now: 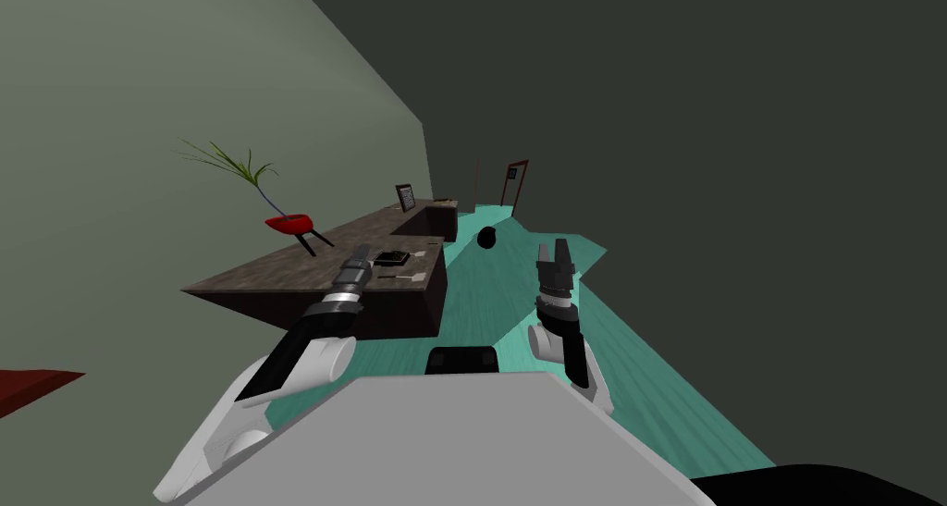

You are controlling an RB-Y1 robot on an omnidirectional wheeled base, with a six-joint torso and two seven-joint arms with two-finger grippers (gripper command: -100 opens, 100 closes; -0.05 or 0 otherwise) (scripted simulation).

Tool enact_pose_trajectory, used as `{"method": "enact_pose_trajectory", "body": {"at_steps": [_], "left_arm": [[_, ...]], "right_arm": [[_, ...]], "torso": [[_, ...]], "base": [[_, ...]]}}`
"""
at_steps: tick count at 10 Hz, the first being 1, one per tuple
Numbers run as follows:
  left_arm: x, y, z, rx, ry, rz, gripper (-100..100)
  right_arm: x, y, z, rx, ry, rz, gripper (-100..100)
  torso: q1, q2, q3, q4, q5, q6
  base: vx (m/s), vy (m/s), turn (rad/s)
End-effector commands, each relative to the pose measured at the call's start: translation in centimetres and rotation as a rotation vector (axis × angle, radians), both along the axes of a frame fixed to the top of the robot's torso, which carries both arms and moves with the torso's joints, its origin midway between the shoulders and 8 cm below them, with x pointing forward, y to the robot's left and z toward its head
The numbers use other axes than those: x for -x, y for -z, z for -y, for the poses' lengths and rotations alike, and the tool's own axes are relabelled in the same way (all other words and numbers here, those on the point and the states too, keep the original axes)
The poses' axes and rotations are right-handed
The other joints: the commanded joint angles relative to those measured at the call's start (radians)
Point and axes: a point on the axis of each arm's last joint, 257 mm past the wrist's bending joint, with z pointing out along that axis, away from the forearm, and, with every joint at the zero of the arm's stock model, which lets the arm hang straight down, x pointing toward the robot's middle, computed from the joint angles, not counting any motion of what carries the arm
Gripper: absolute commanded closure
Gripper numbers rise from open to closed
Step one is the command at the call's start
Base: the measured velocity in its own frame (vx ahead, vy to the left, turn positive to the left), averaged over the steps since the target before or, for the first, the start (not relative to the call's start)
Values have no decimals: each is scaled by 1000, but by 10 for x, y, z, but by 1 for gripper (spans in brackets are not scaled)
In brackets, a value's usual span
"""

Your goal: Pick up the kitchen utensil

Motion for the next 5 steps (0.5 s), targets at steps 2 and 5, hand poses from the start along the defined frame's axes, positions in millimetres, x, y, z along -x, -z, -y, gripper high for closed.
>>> {"method": "enact_pose_trajectory", "body": {"at_steps": [2, 5], "left_arm": [[1, 9, -11, -20, -35, -61, -100], [3, 20, -23, -38, -69, -123, -100]], "right_arm": [[0, 0, 0, 0, 0, 0, 0], [0, 0, 0, 0, 0, 0, 0]], "torso": [[-1, 0, 0, 0, 0, 0], [-2, 0, 0, 0, 0, 0]], "base": [[11, -65, 7], [17, -67, 8]]}}
